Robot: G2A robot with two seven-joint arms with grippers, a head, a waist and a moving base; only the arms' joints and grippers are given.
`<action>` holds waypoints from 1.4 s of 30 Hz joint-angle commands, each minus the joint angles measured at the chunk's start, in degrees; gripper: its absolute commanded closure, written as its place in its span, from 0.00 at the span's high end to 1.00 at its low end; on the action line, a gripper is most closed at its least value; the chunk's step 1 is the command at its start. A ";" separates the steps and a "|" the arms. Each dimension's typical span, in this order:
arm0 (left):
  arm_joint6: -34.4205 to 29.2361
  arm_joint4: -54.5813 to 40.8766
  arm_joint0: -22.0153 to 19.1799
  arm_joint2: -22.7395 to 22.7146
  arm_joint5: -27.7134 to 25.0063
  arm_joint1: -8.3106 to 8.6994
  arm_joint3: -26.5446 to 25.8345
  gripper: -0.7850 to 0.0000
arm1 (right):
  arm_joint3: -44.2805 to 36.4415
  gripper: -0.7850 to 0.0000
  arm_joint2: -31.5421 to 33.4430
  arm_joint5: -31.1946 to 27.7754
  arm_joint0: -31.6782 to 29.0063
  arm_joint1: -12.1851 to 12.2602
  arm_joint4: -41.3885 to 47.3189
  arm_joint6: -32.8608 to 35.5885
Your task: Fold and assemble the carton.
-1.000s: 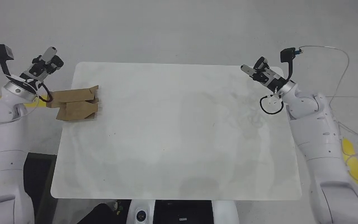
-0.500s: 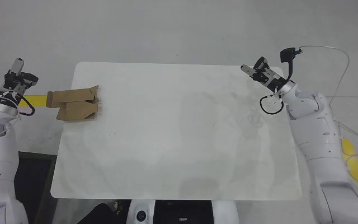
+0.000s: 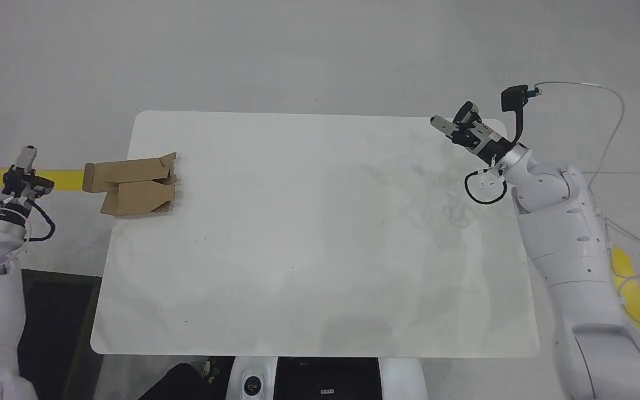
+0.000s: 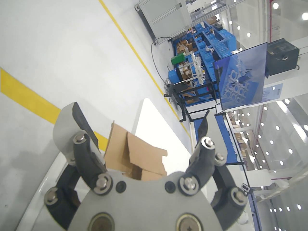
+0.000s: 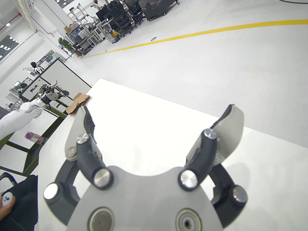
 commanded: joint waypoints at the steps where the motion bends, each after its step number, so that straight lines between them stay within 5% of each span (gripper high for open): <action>1: 1.00 1.91 0.77 1.06 0.07 -0.19 0.45 1.00 | 0.00 1.00 0.00 0.00 0.00 0.00 0.00 0.00; 17: -3.05 -0.27 -0.79 6.96 -2.21 -2.41 5.57 0.97 | 0.00 1.00 0.00 0.00 0.00 0.00 0.00 0.00; 18: -3.21 -0.54 -1.27 7.12 -2.42 -2.49 6.01 0.57 | 0.00 1.00 0.00 0.00 0.00 0.00 0.00 0.00; 20: -3.51 -1.13 -2.26 7.48 -2.65 -2.69 6.96 0.09 | 0.00 1.00 0.00 0.00 0.00 0.00 0.00 0.00; 21: -3.52 -1.38 -2.75 7.64 -2.76 -2.79 7.47 0.00 | 0.00 1.00 0.00 0.00 0.00 0.00 0.00 0.00; 42: -5.14 -5.89 -9.97 9.71 -3.71 -4.30 13.50 0.00 | 0.00 1.00 0.00 0.00 0.00 0.00 0.00 0.00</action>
